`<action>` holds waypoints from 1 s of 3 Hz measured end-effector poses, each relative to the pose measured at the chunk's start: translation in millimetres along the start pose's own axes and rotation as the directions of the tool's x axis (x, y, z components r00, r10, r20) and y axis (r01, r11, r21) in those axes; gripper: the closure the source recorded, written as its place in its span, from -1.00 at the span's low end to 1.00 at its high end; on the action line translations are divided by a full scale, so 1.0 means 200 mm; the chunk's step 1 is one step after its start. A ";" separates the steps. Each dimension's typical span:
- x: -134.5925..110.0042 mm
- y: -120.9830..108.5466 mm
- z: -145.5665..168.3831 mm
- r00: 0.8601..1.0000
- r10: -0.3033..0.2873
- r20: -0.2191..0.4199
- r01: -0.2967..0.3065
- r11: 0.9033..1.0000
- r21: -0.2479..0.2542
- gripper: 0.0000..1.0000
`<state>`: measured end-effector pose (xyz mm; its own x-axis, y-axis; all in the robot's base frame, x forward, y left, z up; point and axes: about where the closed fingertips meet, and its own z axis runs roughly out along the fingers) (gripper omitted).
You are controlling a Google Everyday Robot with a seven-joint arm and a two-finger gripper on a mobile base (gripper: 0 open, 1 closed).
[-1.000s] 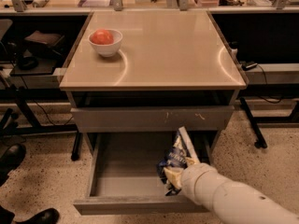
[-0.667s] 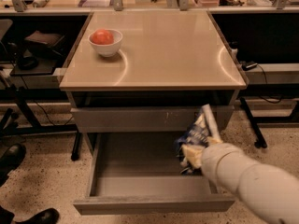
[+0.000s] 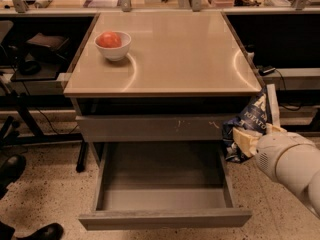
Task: Pick blue chip bag from middle drawer and place on counter
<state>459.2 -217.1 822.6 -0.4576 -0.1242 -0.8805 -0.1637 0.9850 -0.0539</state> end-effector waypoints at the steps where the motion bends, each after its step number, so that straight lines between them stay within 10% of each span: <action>1: -0.02 -0.02 0.00 1.000 -0.006 0.014 0.006 1.000 0.016 1.00; 3: -0.70 -0.24 -0.06 0.955 -0.089 0.281 0.039 0.983 0.180 1.00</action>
Offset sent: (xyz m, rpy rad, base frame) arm 0.0721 -0.0322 0.1376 -0.0971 -0.3852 -0.1298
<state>520.1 -247.9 954.5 -0.1767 -0.1730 -0.9690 -0.0213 0.9849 -0.1719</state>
